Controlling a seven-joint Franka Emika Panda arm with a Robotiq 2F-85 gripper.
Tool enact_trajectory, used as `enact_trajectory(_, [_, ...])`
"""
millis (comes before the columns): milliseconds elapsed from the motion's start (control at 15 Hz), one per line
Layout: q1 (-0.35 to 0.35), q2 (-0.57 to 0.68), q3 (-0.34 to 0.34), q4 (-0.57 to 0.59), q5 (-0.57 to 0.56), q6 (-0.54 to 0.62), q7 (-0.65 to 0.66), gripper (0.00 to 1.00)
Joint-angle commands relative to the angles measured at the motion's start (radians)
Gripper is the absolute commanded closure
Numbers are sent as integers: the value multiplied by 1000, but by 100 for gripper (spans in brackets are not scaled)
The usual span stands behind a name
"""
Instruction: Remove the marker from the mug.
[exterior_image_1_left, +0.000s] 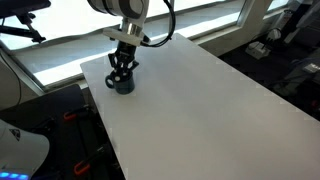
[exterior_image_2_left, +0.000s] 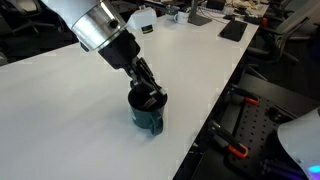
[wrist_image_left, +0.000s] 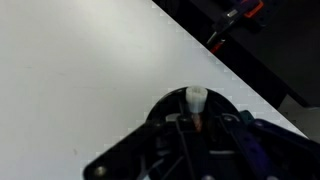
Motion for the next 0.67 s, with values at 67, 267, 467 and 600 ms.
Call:
enact_trajectory(67, [-28,-24,3,7,58,-34,-29,96])
enact_trajectory(267, [-43,-59,4,14,106,-104,-19,96])
enact_trajectory(467, [-48,-112,2,42,154,-241,-1,96])
enact_trajectory(600, [-49,-157,-2,69,186,-342,7,96])
